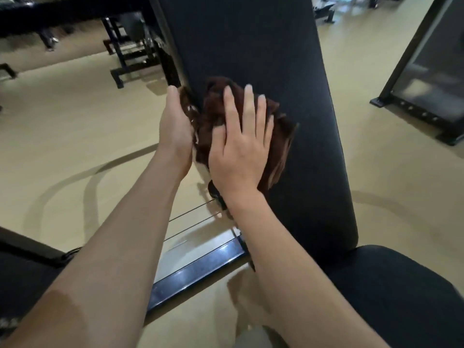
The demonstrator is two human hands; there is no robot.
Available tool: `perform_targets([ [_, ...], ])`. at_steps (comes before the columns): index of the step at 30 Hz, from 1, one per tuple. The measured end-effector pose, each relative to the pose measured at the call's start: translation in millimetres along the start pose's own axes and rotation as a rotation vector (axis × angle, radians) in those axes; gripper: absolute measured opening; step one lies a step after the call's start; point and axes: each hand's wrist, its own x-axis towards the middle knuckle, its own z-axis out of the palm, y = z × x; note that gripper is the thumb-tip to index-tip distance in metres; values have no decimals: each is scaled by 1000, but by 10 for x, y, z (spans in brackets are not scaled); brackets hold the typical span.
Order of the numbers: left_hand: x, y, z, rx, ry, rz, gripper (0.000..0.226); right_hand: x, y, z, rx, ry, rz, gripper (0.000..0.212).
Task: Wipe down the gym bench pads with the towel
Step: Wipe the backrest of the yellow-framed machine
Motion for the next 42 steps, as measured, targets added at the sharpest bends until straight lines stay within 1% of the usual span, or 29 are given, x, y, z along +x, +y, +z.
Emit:
perform_targets([
  [2,1,-69,4,-18,-13,49,52,271,-34,13,1,2,-44,56],
  [3,12,-132,17,-34,-14,78,52,274,-21,18,-5,2,-56,56],
  [4,15,-213,38,-40,-18,90,53,181,17,14,-8,6,-49,56],
  [5,17,-321,74,-45,-24,85,59,16,76,2,-11,15,-19,56],
  [9,153,-980,131,-105,-10,-29,106,-823,378,-82,-35,50,195,55],
  [11,183,-1061,166,-83,3,-16,122,-958,424,-90,-69,29,215,55],
  [12,162,-1018,175,-79,0,-14,126,-920,411,-79,-85,17,217,56],
  [13,76,-911,186,-51,-6,2,124,-818,391,-65,-93,9,208,57],
  [14,-2,-814,194,-20,-14,19,117,-659,378,-59,-90,3,185,59],
  [17,-193,-668,222,50,-18,86,81,-41,455,-98,-67,-24,46,62],
  [19,-189,-710,226,50,17,117,76,256,560,-137,-76,-30,-11,62],
  [20,-177,-723,237,42,32,122,75,295,630,-137,-84,-22,-4,61],
  [22,-177,-754,269,36,70,103,72,136,789,-131,-110,17,116,60],
  [24,-234,-752,334,53,121,71,72,-266,1002,-190,-117,69,329,64],
  [26,-304,-751,398,61,196,66,76,-728,1195,-297,-88,86,532,64],
  [28,-340,-743,454,53,259,71,72,-992,1221,-355,-70,65,708,60],
  [29,-354,-746,470,51,282,83,69,-994,1160,-351,-69,56,778,58],
  [30,-356,-747,480,48,302,103,70,-887,1063,-315,-78,57,808,57],
  [31,-353,-746,488,52,327,120,74,-703,952,-264,-89,56,766,56],
  [32,-357,-744,491,64,354,129,79,-483,846,-215,-90,52,648,57],
  [34,-320,-762,495,95,386,150,85,-51,674,-163,-86,24,294,59],
  [35,-306,-769,495,107,388,160,83,120,645,-148,-92,9,153,60],
  [36,-296,-776,495,111,389,167,78,254,656,-140,-95,0,71,62],
  [37,-292,-786,494,109,388,169,72,342,694,-146,-97,-6,35,63],
  [39,-296,-796,490,111,385,167,63,403,837,-179,-97,1,63,61],
  [41,-316,-784,497,111,388,165,60,389,1103,-255,-110,38,203,60],
  [42,-330,-783,508,112,393,158,59,346,1291,-320,-102,51,311,60],
])
